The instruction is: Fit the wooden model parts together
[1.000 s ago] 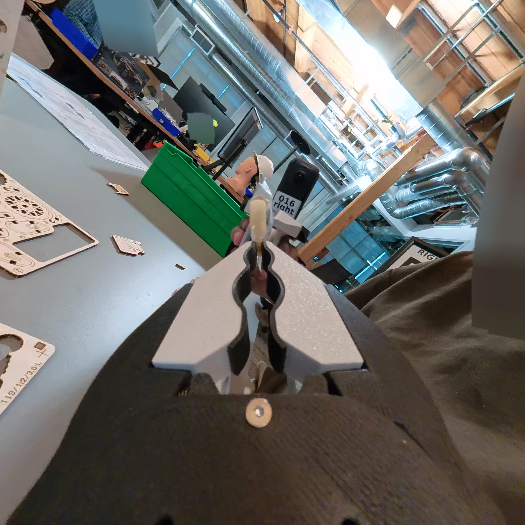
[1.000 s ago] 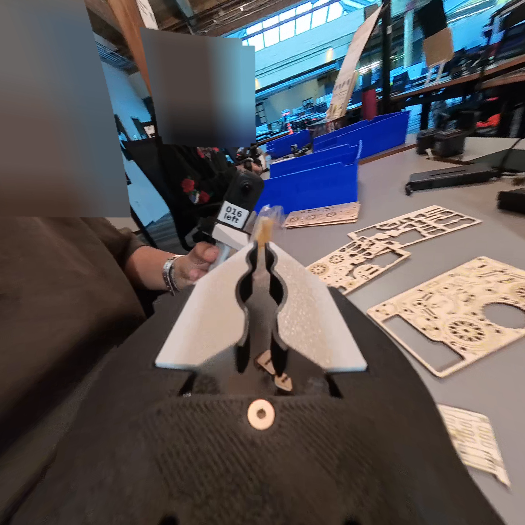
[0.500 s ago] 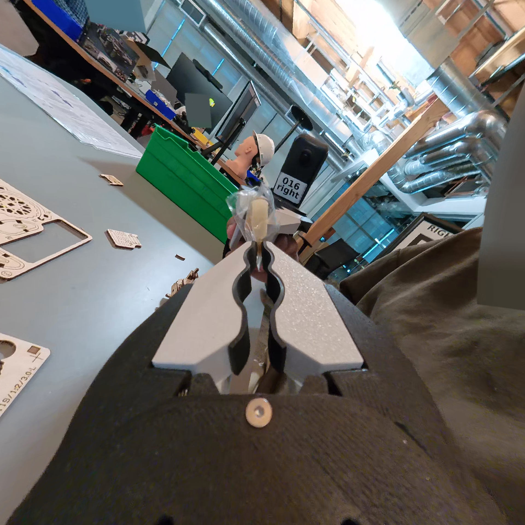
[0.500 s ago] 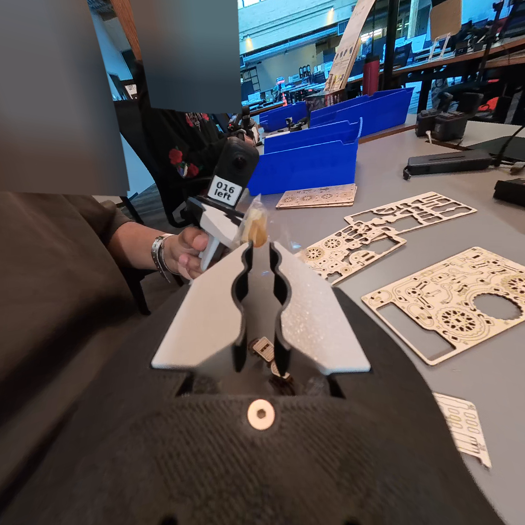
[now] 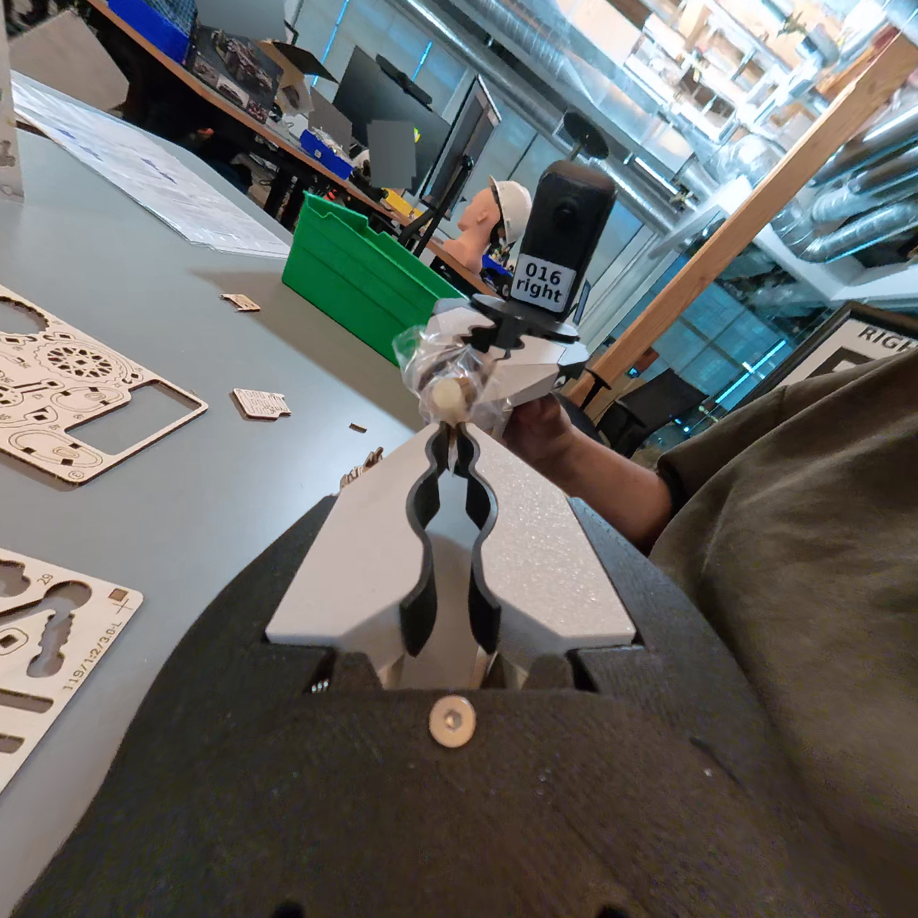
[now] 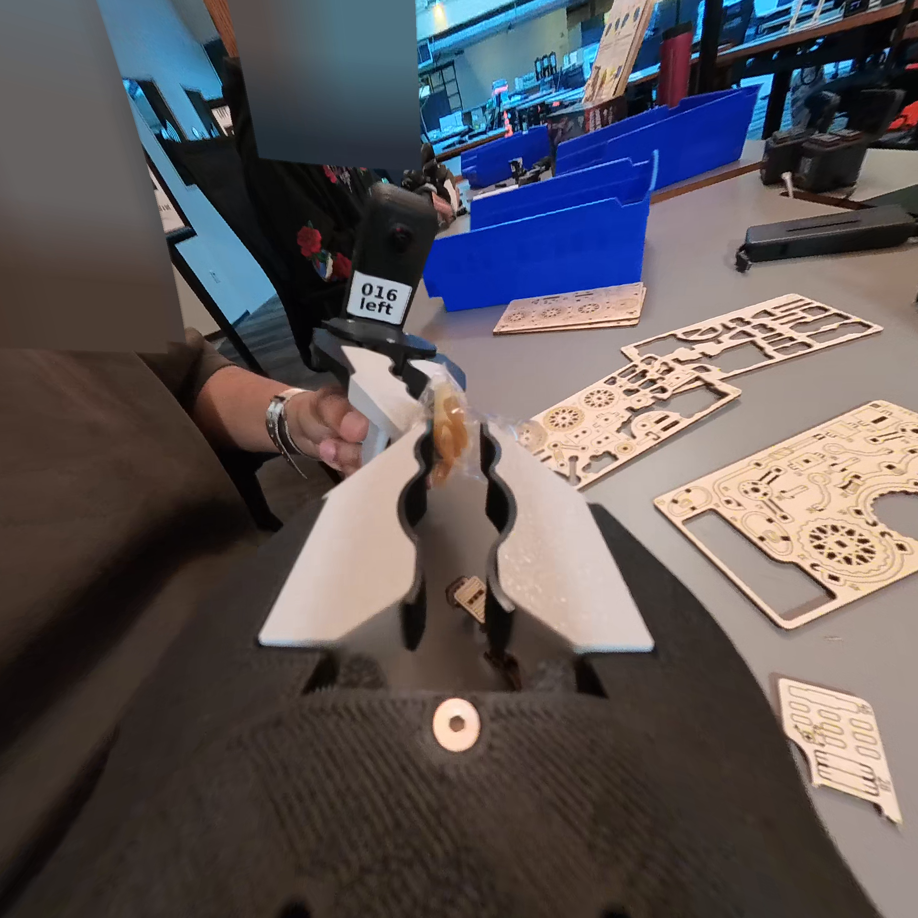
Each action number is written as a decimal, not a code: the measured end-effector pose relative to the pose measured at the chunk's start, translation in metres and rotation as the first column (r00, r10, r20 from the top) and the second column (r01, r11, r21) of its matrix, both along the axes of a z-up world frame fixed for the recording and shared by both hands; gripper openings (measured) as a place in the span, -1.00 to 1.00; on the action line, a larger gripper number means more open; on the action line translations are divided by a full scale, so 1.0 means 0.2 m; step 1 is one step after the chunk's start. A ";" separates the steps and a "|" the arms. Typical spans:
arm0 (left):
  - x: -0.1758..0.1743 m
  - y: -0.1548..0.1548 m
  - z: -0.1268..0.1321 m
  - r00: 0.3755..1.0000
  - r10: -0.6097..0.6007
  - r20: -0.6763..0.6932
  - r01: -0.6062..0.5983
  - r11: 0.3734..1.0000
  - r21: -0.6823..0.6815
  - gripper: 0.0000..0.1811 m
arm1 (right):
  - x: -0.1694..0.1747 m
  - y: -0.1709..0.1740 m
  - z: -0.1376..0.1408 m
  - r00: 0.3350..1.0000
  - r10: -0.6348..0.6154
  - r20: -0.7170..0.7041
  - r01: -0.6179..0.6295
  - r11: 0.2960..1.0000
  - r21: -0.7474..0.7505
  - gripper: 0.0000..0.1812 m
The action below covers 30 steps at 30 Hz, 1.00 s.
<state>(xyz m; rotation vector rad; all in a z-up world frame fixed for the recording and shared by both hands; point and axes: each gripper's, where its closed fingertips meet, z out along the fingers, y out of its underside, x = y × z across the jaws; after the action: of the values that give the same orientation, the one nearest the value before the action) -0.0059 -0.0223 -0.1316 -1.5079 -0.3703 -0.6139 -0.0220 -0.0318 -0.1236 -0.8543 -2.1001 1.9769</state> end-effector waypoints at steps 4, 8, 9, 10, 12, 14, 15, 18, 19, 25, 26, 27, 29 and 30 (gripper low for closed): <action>0.00 0.00 -0.01 1.000 -0.008 0.018 0.008 1.000 0.000 -1.00 | 0.01 -0.01 -0.02 1.000 0.007 -0.007 -0.006 0.999 0.044 -0.87; 0.00 0.01 0.00 0.999 -0.003 0.034 0.003 1.000 0.006 -1.00 | 0.00 0.02 -0.01 0.999 -0.016 -0.037 0.019 0.997 0.079 -0.91; -0.01 0.00 0.00 0.999 0.004 0.043 -0.005 1.000 0.010 -1.00 | 0.00 0.03 0.00 0.999 -0.021 -0.042 0.024 0.997 0.070 -0.91; -0.02 0.00 0.00 0.999 0.008 0.054 -0.009 1.000 0.015 -1.00 | 0.00 0.04 0.01 0.999 -0.020 -0.036 0.022 0.999 0.049 -0.92; -0.03 0.00 0.01 0.997 0.007 0.072 -0.009 1.000 0.021 -1.00 | 0.00 0.06 0.03 1.000 -0.017 -0.010 0.017 1.000 -0.004 -0.92; -0.03 0.00 0.01 0.996 0.006 0.094 -0.009 1.000 0.029 -1.00 | -0.01 0.07 0.04 1.000 -0.016 0.007 0.017 0.998 -0.055 -0.92; -0.04 -0.01 0.01 0.994 0.010 0.105 -0.013 0.999 0.029 -1.00 | -0.01 0.07 0.06 1.000 -0.018 0.010 0.019 0.996 -0.083 -0.98; -0.06 -0.02 0.01 0.989 0.018 0.148 -0.024 0.999 0.044 -1.00 | -0.02 0.12 0.11 0.999 -0.020 0.024 0.024 0.986 -0.166 -0.98; -0.07 -0.02 0.01 0.987 0.016 0.160 -0.024 0.999 0.049 -1.00 | -0.02 0.13 0.11 0.999 -0.021 0.029 0.026 0.986 -0.165 -0.97; -0.09 -0.02 0.01 0.972 0.007 0.237 -0.026 0.997 0.076 -1.00 | -0.04 0.11 0.06 0.998 -0.061 -0.004 0.060 0.995 -0.081 -0.94; -0.09 -0.02 0.01 0.969 0.006 0.248 -0.027 0.996 0.081 -1.00 | -0.05 0.11 0.04 0.997 -0.080 -0.010 0.079 0.996 -0.051 -0.92; -0.09 -0.03 0.01 0.966 0.005 0.259 -0.028 0.996 0.085 -1.00 | -0.06 0.12 0.03 0.995 -0.095 -0.012 0.095 0.995 -0.020 -0.87; -0.10 -0.03 0.01 0.960 -0.006 0.280 -0.021 0.995 0.093 -1.00 | -0.05 0.10 0.01 0.996 -0.084 -0.018 0.084 0.996 0.017 -0.83; -0.09 -0.03 0.01 0.956 -0.016 0.294 -0.013 0.995 0.097 -1.00 | -0.05 0.09 0.01 0.997 -0.078 -0.024 0.078 0.997 0.024 -0.83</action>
<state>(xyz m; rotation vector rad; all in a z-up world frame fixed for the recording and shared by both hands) -0.0245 -0.0274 -0.1291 -1.3246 -0.5595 -0.8498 -0.0317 -0.0136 -0.1223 -0.8905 -2.0420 1.9087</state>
